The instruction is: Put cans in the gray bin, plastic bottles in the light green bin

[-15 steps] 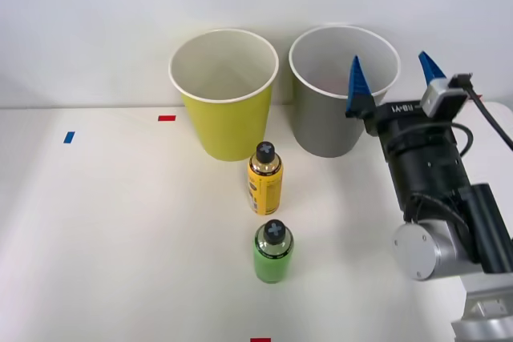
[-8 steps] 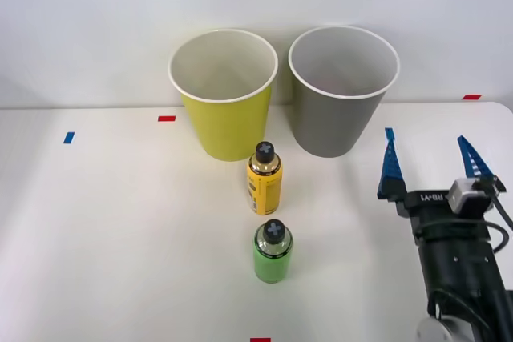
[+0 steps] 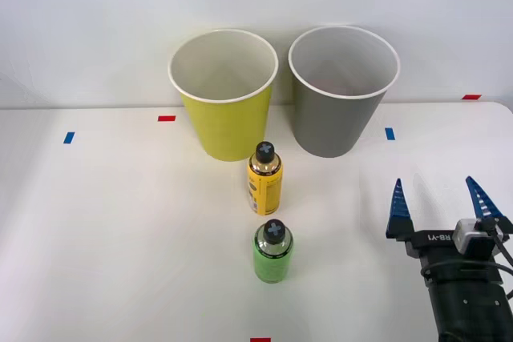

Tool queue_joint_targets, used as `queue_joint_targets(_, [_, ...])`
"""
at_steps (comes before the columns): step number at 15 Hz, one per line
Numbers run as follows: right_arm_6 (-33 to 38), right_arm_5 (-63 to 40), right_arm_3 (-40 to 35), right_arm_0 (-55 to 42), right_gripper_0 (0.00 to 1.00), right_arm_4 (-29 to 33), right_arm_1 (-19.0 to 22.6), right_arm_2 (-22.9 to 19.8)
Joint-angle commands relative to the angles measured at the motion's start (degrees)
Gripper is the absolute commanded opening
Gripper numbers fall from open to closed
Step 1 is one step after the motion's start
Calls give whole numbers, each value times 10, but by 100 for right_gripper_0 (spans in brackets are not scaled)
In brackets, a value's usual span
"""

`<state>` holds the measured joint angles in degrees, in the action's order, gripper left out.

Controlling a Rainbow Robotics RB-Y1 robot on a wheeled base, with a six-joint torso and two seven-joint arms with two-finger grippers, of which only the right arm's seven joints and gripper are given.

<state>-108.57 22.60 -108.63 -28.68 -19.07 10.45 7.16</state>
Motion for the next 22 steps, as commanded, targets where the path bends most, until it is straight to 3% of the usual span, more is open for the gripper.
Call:
queue_joint_targets(1, [-4, -1, 0, -23, 100, 3, -1, -3])
queue_joint_targets(5, [13, -19, 0, -25, 100, 35, -15, -17])
queue_joint_targets(7, [122, -19, 5, -26, 100, 117, -19, -26])
queue_joint_targets(10, [230, -19, 8, -35, 100, 208, -39, -38])
queue_joint_targets(14, [344, 19, 15, -71, 100, 286, -54, -43])
queue_joint_targets(16, [399, 90, 62, -74, 100, 320, -55, -53])
queue_joint_targets(20, [393, 181, 95, -103, 100, 361, -73, -58])
queue_joint_targets(22, [308, 198, 101, -127, 100, 330, -85, -43])
